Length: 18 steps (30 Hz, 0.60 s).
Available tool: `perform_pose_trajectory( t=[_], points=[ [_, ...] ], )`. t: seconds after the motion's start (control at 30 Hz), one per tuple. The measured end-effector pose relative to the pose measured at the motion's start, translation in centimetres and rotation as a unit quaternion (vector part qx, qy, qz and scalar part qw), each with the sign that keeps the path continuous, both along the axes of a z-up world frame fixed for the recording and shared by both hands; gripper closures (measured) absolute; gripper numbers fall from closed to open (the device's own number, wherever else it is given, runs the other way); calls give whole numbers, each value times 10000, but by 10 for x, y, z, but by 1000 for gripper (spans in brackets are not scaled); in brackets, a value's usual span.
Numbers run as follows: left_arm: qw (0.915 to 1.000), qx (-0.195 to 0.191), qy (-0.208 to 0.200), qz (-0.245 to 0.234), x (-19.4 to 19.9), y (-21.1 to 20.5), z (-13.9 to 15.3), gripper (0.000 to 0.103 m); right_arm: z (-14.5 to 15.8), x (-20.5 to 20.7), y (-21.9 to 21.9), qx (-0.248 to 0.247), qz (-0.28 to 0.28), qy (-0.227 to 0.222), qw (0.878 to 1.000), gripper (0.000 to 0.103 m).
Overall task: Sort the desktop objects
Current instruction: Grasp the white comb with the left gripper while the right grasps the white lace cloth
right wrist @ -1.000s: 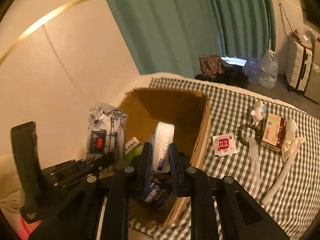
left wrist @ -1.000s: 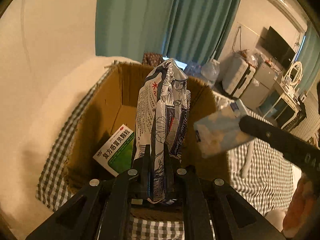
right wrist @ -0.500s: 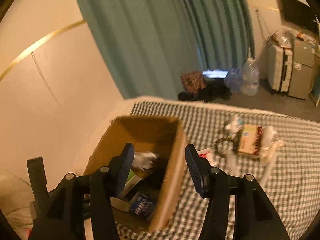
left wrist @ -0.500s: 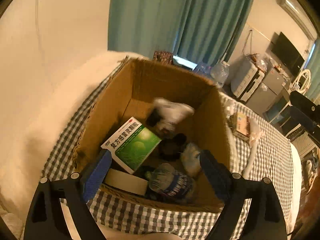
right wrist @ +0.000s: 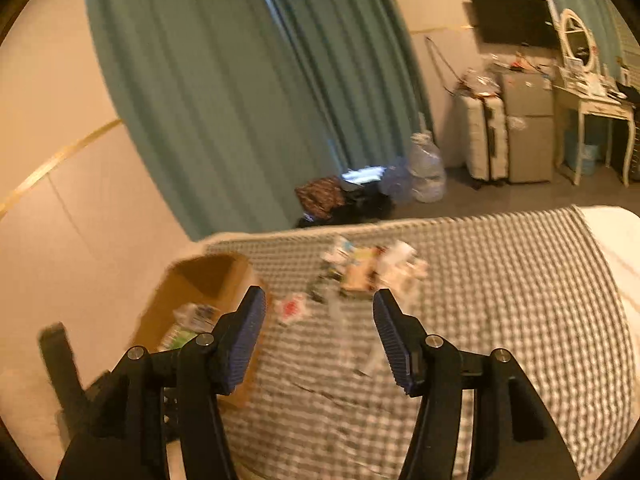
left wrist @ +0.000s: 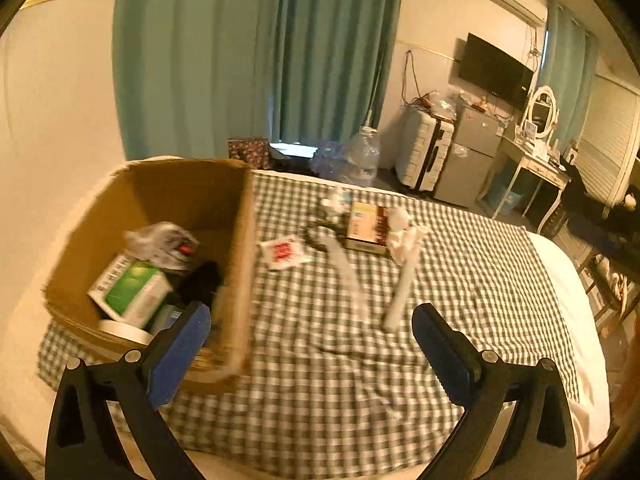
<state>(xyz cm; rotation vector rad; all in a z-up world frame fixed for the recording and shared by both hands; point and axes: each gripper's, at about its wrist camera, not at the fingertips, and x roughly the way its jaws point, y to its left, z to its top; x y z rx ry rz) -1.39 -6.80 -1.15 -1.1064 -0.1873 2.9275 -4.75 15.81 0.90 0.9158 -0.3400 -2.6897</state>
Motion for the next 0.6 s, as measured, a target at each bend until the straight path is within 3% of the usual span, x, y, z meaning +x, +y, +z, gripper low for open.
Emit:
perform_pose_trajectory(
  t=[0.2,0.37,0.6],
  points=[
    [9994,-93,-278,-164,-28,46,-36,0,-56,-20,37,-142,-304,-325,9989,47],
    [9979,-325,-551,-29,-82,67,-76,0,-99,-51,44,-98,-326,-461,9984,47],
    [9948,-229,-928,352,-165,72,-144,0,-150,-132,28,184,-75,-728,9971,47]
  ],
)
